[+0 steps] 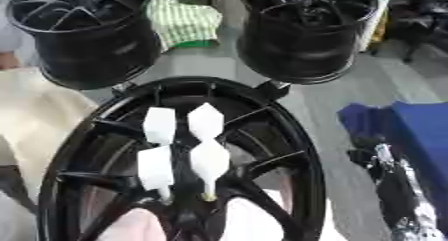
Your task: Pull the pin out of the wheel hub.
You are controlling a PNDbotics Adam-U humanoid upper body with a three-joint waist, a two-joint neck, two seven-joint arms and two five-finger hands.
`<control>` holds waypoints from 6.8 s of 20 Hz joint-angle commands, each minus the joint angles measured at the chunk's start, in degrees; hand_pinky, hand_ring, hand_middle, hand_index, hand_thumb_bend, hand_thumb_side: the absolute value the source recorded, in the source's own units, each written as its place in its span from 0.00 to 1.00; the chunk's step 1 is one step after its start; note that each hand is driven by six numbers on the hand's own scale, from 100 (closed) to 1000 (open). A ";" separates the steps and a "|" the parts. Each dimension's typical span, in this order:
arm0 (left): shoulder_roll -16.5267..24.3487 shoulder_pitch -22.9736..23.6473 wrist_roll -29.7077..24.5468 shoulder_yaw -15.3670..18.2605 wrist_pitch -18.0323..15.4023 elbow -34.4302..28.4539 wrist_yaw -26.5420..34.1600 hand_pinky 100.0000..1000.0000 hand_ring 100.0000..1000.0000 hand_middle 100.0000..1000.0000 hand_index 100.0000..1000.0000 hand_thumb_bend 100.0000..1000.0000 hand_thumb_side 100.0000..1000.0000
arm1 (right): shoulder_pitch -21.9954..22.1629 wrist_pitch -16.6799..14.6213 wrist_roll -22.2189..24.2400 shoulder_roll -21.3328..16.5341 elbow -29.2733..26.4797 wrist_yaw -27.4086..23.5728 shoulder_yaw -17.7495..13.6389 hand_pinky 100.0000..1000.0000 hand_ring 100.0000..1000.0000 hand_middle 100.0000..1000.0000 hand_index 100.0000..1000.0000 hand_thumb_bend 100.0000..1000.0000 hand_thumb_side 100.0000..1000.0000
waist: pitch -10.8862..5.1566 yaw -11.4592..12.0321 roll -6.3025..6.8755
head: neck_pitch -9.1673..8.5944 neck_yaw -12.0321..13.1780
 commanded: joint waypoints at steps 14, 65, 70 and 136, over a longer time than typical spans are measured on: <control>2.42 1.47 0.54 0.72 1.90 -10.20 -0.27 0.84 0.65 0.61 0.72 0.16 0.82 | 0.98 -0.91 -1.02 -2.94 -8.01 1.18 -1.12 0.79 0.66 0.62 0.68 0.00 0.61 | 2.12 -0.34 0.51 | 4.43 0.19; 15.87 7.98 -1.55 -1.92 12.39 -32.95 3.26 0.84 0.66 0.61 0.72 0.15 0.80 | -12.50 -18.13 25.55 -57.86 -22.92 25.95 6.02 0.83 0.79 0.73 0.77 0.13 0.39 | 4.39 1.40 -3.24 | 5.95 -3.89; 16.01 8.18 -1.85 -1.97 12.74 -32.95 3.42 0.84 0.66 0.61 0.72 0.15 0.80 | -16.33 -20.15 31.53 -58.08 -22.92 26.34 10.22 0.84 0.80 0.74 0.78 0.18 0.36 | 4.28 2.03 -3.63 | 6.37 -4.49; 14.75 9.33 -2.27 -0.58 13.98 -32.95 4.57 0.85 0.59 0.61 0.72 0.14 0.84 | -39.25 -0.63 41.19 -40.33 -17.29 14.96 18.81 0.82 0.76 0.71 0.80 0.19 0.26 | 6.99 11.09 -7.75 | 5.74 -10.86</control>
